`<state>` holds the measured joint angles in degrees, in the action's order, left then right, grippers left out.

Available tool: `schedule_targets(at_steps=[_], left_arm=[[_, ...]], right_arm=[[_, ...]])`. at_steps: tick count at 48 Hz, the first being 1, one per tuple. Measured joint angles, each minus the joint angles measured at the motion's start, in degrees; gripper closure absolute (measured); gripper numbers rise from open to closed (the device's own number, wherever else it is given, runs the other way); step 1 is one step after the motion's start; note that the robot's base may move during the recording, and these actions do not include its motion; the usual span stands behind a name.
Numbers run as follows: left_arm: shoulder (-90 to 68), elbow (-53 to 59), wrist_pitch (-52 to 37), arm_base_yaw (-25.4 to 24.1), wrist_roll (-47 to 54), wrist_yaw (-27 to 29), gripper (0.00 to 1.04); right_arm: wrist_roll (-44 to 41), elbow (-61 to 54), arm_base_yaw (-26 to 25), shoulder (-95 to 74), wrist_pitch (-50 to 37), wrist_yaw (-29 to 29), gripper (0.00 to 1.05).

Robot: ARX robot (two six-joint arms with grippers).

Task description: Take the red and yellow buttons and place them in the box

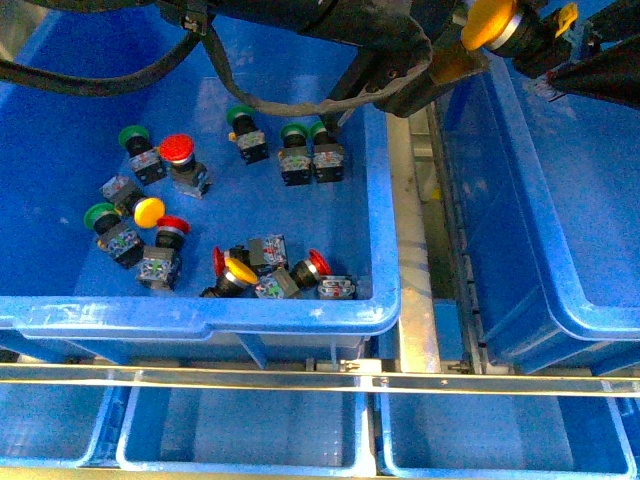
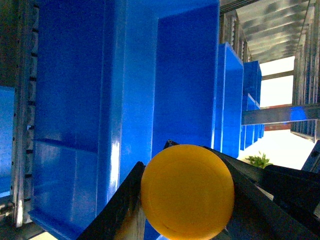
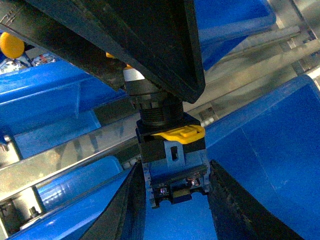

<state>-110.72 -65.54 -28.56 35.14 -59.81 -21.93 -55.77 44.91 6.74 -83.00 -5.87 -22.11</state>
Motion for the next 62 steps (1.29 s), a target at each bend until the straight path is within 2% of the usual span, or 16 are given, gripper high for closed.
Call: schedule_targets(at_steps=[17,26,37,45,62], left_arm=[[0.0,0.1,-0.1,-0.1,0.4,0.0,0.7],[0.0,0.2,-0.4,-0.1,0.3,-0.2,0.45],[0.0,0.4,-0.7,-0.2,0.4,0.0,0.07],[0.5,2.2,-1.0,-1.4,1.6,-0.1,0.08],[6.6,10.9,-0.2,-8.5,7.1,1.4,0.08]], right_arm=[[-0.2,-0.1,0.1,0.0,0.1,0.0,0.78],[-0.4,-0.2,0.1,0.0,0.4,0.3,0.78],[-0.6,-0.7,-0.2,0.6,1.4,0.7,0.78],[-0.7,-1.3,-1.0,1.7,2.1,0.7,0.78],[-0.8,-3.2,-2.8,3.6,2.5,1.8,0.79]])
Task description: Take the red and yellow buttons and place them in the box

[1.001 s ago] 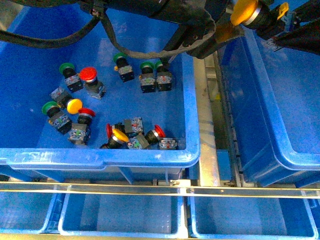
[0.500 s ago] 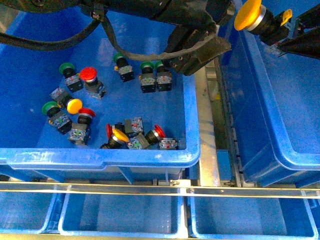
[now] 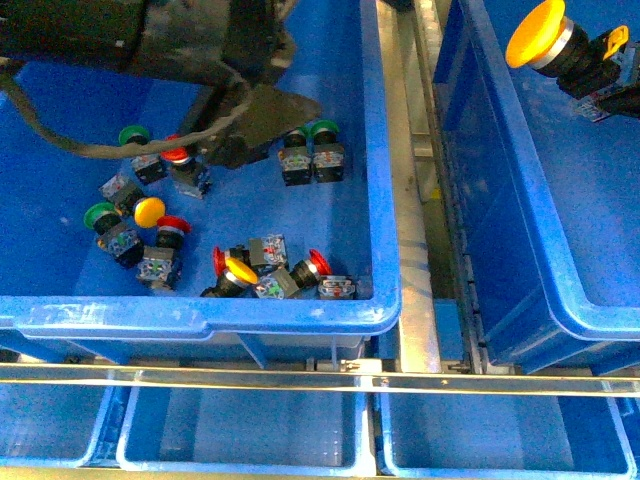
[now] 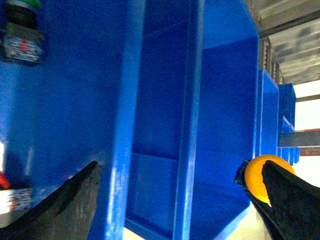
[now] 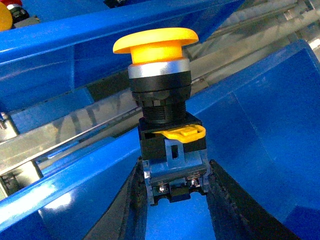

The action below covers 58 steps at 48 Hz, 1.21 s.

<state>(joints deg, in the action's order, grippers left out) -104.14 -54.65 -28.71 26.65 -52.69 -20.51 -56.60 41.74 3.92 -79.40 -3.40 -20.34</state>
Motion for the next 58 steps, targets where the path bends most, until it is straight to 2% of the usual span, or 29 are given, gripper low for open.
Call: schedule_targets(at_steps=[11,21,32,33,35,37,40,43,49,55,58], left_arm=[[6.9,5.6,2.3,-3.6,6.4,3.9,0.08],[18.4,16.4,7.3,-7.2,18.7,12.0,0.08],[33.1,30.2,13.7,-12.2,22.5,12.9,0.09],[32.7,33.0,6.9,-11.6,25.5,18.5,0.13],[31.8,37.2,-5.3,-11.7,30.8,25.4,0.2],[31.5,40.5,-13.3,-12.3,35.0,28.9,0.26],[32.8,45.3,-23.2,-13.9,41.1,31.3,0.35],[36.5,47.8,-27.7,-15.5,45.2,31.3,0.44],[45.9,50.4,-24.5,-16.8,49.5,30.2,0.61],[57.7,53.5,-13.6,-14.8,51.1,32.9,0.83],[67.1,53.5,-4.8,-11.5,51.6,37.1,0.96]], right_arm=[[0.3,-0.4,-0.6,0.5,-1.0,1.3,0.79],[2.8,-0.4,-1.5,1.9,-2.3,3.3,0.79],[5.9,-0.4,-2.2,4.1,-2.8,4.5,0.79],[6.1,-0.4,-2.2,4.3,-2.8,4.7,0.79],[6.6,-0.5,-2.4,4.7,-2.9,4.8,0.79],[7.1,-0.9,-2.4,5.1,-2.9,5.0,0.79],[7.9,-1.3,-2.5,5.8,-3.0,4.9,0.79],[8.9,-1.6,-2.8,6.0,-3.4,5.0,0.79],[10.2,-2.5,-3.4,6.2,-4.6,4.2,0.79],[11.2,-3.8,-4.8,6.2,-7.5,0.7,0.79],[11.7,-4.8,-6.7,6.2,-8.6,-2.4,0.79]])
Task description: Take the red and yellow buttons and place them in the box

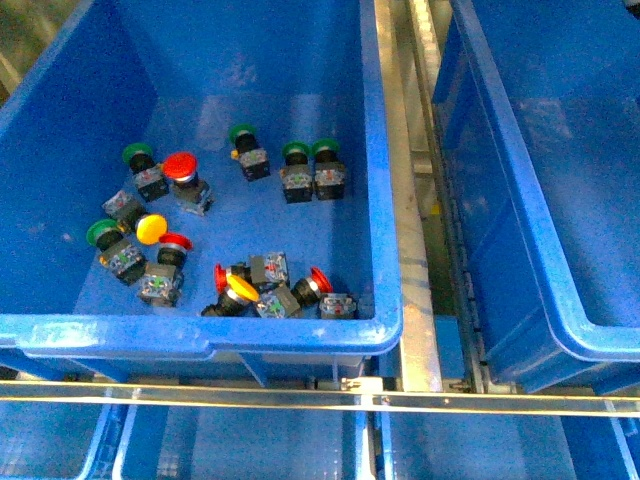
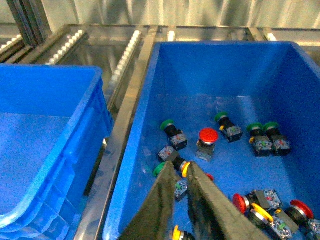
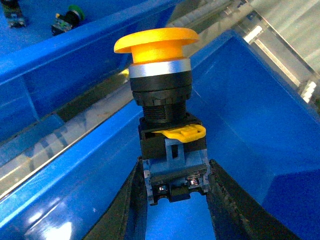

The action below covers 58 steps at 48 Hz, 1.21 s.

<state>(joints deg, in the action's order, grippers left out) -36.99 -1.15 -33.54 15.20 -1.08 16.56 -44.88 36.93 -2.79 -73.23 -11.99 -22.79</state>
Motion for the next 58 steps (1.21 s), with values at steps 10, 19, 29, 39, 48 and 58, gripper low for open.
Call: schedule_targets(at_steps=[10,19,29,39,48,58], left_arm=[[29.8,0.0,26.9,9.1,0.5,7.2,1.03],[34.5,0.0,31.4,-0.1,0.5,-2.2,1.03],[35.6,0.0,32.8,-6.4,0.5,-8.6,1.03],[36.1,0.0,33.6,-14.8,0.6,-16.4,1.03],[36.1,0.0,33.6,-14.9,0.6,-16.4,1.03],[36.1,0.0,33.6,-15.0,0.6,-16.4,1.03]], right_arm=[[0.1,-1.4,-8.1,-0.1,0.1,-11.5,0.79],[-0.8,-2.9,-14.9,2.7,3.1,-19.9,0.79],[0.1,-5.9,-15.6,7.5,2.9,-19.9,0.79],[2.6,-10.1,-10.3,12.7,2.8,-16.3,0.79],[4.3,-12.6,-6.0,16.0,3.1,-12.7,0.79],[5.5,-12.8,-3.7,18.4,4.6,-10.2,0.79]])
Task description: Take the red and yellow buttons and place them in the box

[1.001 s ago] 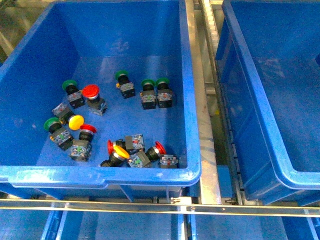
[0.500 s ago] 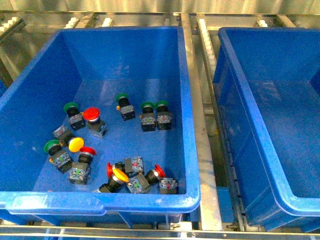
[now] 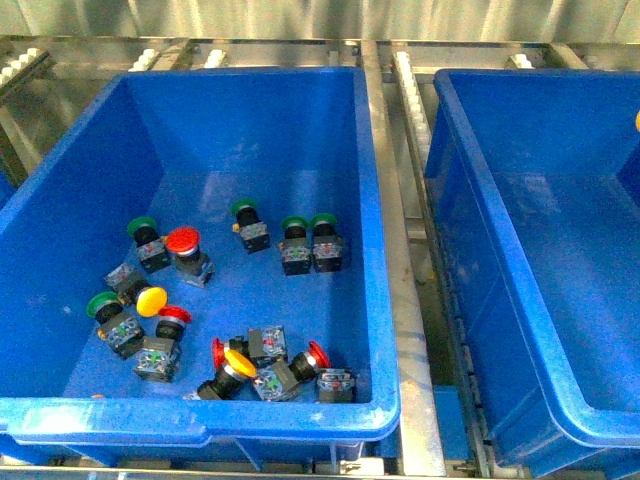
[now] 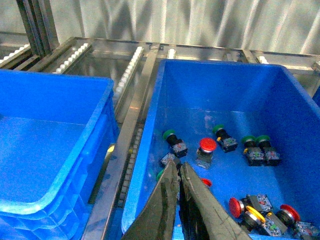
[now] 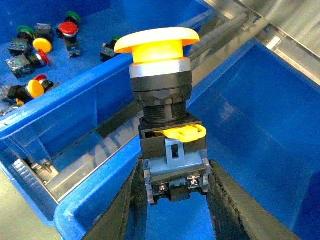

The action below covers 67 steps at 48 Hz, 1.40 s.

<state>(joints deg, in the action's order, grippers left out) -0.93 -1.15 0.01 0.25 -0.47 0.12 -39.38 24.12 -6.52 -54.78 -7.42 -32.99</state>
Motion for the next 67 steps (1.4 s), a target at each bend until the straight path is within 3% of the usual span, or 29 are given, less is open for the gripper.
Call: schedule_targets(at_steps=[8,16,24,27,34,37,40,61,67], left_arm=[[0.0,0.0,0.0,0.0,0.0,0.1,1.03],[0.0,0.0,0.0,0.0,0.0,0.1,0.74],[0.0,0.0,0.0,0.0,0.2,0.0,1.02],[0.0,0.0,0.0,0.0,0.2,0.0,1.02],[0.0,0.0,0.0,0.0,0.2,0.0,0.81],[0.0,0.0,0.0,0.0,0.4,-0.1,0.87],[0.0,0.0,0.0,0.0,0.4,-0.1,0.99],[0.0,0.0,0.0,-0.2,0.3,-0.3,0.08],[0.0,0.0,0.0,-0.1,0.3,-0.3,0.09]], right_arm=[[1.0,0.0,1.2,0.5,0.9,1.9,0.79],[1.0,0.1,1.3,1.2,1.5,1.5,0.79],[1.0,0.1,0.4,1.4,2.0,1.2,0.79],[1.0,0.1,0.1,1.5,2.1,1.2,0.79],[0.9,0.1,-0.4,1.5,2.3,0.8,0.79],[0.9,0.1,-0.7,1.5,2.3,0.5,0.79],[0.8,0.1,-0.8,1.5,2.4,0.4,0.79],[0.6,-0.3,-0.2,0.3,1.2,-0.9,0.79],[0.6,-0.4,0.1,-1.4,-0.1,-0.3,0.79]])
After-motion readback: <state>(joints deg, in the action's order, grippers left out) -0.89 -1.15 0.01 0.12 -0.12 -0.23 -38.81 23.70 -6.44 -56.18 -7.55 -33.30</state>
